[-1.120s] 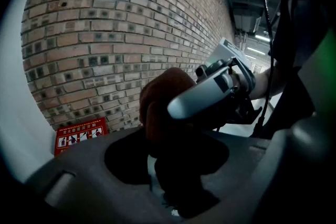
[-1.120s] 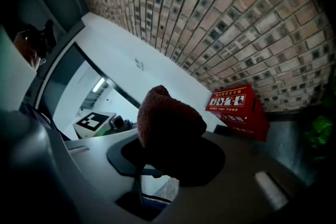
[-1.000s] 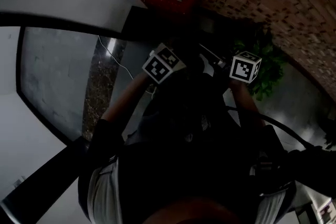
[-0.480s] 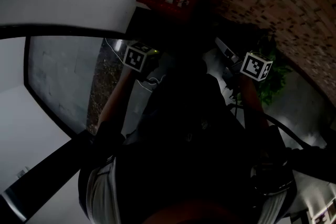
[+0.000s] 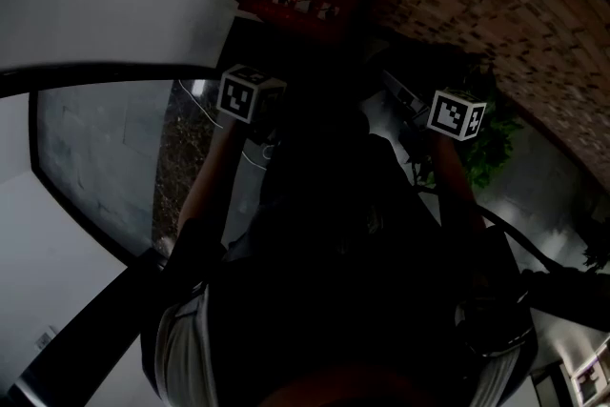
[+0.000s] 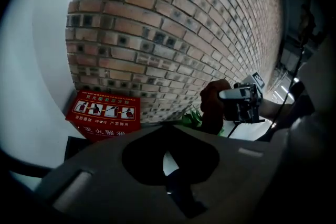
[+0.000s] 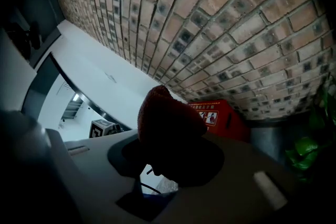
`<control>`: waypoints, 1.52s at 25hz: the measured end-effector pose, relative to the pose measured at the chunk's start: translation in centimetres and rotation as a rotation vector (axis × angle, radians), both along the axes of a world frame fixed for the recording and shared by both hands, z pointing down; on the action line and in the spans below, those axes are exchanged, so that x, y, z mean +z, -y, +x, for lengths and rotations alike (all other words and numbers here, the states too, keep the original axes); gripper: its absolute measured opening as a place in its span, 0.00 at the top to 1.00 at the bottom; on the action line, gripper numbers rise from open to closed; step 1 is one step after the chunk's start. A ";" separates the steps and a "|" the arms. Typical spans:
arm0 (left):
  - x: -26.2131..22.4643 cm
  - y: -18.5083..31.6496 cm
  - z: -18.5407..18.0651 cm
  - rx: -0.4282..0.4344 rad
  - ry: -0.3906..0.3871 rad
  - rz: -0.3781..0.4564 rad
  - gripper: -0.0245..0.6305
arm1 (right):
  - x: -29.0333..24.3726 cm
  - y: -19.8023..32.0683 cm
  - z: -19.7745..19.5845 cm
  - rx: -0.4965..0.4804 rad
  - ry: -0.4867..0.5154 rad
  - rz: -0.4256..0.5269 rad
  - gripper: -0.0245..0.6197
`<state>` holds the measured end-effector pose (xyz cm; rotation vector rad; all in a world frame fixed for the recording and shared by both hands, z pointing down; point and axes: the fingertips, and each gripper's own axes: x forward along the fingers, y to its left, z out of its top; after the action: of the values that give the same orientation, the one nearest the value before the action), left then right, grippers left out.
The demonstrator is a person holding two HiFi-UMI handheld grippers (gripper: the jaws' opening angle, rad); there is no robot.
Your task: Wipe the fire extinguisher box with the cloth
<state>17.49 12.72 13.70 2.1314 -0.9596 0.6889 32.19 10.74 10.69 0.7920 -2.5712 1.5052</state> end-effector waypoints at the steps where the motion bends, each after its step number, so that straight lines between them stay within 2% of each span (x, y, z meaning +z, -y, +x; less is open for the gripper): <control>1: 0.3 0.5 -0.6 0.001 -0.012 -0.010 0.96 | 0.4 0.2 -0.4 0.010 -0.017 -0.012 0.76; 8: 2.8 4.3 -8.2 0.073 -0.059 -0.055 0.96 | 5.3 3.3 -6.2 0.099 -0.178 -0.088 0.76; 13: 4.3 7.6 -14.6 0.162 -0.070 -0.104 0.96 | 8.3 6.3 -10.5 0.243 -0.258 -0.119 0.76; 17: 4.8 9.6 -17.4 0.238 -0.082 -0.142 0.96 | 9.5 8.2 -12.3 0.361 -0.285 -0.113 0.76; 20: 5.1 10.9 -17.8 0.287 -0.076 -0.156 0.96 | 10.4 8.7 -12.4 0.427 -0.312 -0.129 0.76; 24: 5.5 12.1 -16.4 0.337 -0.069 -0.173 0.96 | 11.7 9.1 -11.7 0.452 -0.363 -0.146 0.76; 29: 5.9 13.5 -14.1 0.378 0.000 -0.170 0.96 | 14.5 10.1 -10.2 0.464 -0.389 -0.193 0.76; 35: 7.6 14.0 -13.2 0.403 0.086 -0.223 0.96 | 18.8 12.9 -10.1 0.410 -0.456 -0.231 0.76; 38: 7.9 14.8 -12.8 0.380 0.121 -0.238 0.96 | 20.5 13.8 -10.1 0.380 -0.467 -0.260 0.76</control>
<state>4.73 -2.04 21.58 2.0920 -0.5015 1.0716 22.08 -3.10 31.18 1.4481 -1.9195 1.4714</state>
